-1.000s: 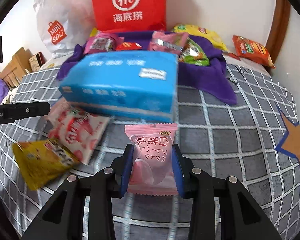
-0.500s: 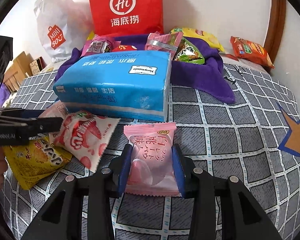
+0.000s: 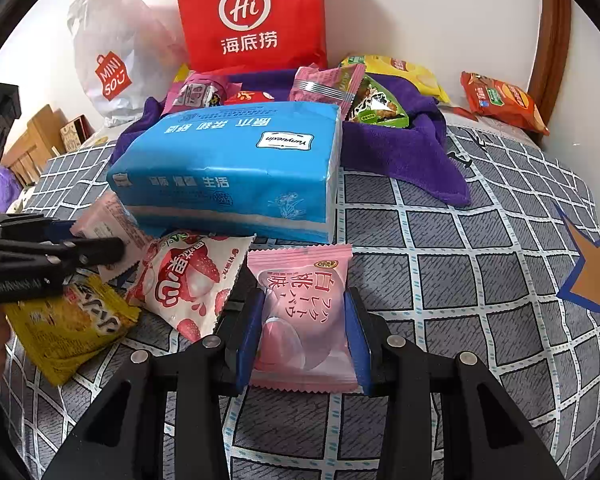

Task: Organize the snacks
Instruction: 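Grasp a pale pink packet with the left gripper while right holds the pink candy packet, then lift both held packets and carry them over the purple towel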

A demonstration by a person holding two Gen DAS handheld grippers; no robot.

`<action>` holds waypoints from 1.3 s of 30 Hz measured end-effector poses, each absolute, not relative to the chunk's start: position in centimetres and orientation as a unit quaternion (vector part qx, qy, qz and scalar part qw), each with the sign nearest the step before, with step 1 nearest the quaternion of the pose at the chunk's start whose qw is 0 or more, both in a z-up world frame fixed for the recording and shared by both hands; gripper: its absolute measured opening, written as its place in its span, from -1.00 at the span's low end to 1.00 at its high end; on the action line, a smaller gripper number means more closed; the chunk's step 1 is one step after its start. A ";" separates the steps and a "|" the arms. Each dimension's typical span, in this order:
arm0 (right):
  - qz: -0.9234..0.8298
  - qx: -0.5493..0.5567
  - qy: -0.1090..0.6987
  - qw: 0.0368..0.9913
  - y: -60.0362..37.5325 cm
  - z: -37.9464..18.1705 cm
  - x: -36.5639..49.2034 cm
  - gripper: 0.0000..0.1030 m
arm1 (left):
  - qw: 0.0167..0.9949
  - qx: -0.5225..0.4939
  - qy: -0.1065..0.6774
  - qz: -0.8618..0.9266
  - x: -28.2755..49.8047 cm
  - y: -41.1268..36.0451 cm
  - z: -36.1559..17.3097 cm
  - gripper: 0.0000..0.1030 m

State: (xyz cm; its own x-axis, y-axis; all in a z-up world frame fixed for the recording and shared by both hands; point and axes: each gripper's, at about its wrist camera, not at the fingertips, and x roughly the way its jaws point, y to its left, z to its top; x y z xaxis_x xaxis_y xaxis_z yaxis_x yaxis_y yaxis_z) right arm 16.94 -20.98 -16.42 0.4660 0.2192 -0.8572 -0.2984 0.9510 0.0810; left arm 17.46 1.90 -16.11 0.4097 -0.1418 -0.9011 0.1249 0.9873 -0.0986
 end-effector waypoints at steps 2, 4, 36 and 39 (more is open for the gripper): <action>0.151 -0.041 0.494 0.855 -21.0 -16.4 16.9 -0.23 | 0.842 -0.017 0.534 -0.068 17.1 3.0 -15.8 -0.28; 0.150 -0.044 0.494 0.855 -20.9 -16.4 16.9 -0.23 | 0.844 -0.029 0.533 -0.059 16.8 4.2 -15.7 -0.28; 0.152 -0.045 0.488 0.858 -20.8 -14.9 16.0 -0.30 | 0.866 -0.029 0.496 -0.049 14.4 4.0 -12.8 -0.35; 0.154 -0.046 0.477 0.864 -20.7 -13.2 15.6 -0.30 | 0.872 -0.032 0.486 -0.058 14.0 3.8 -11.3 -0.35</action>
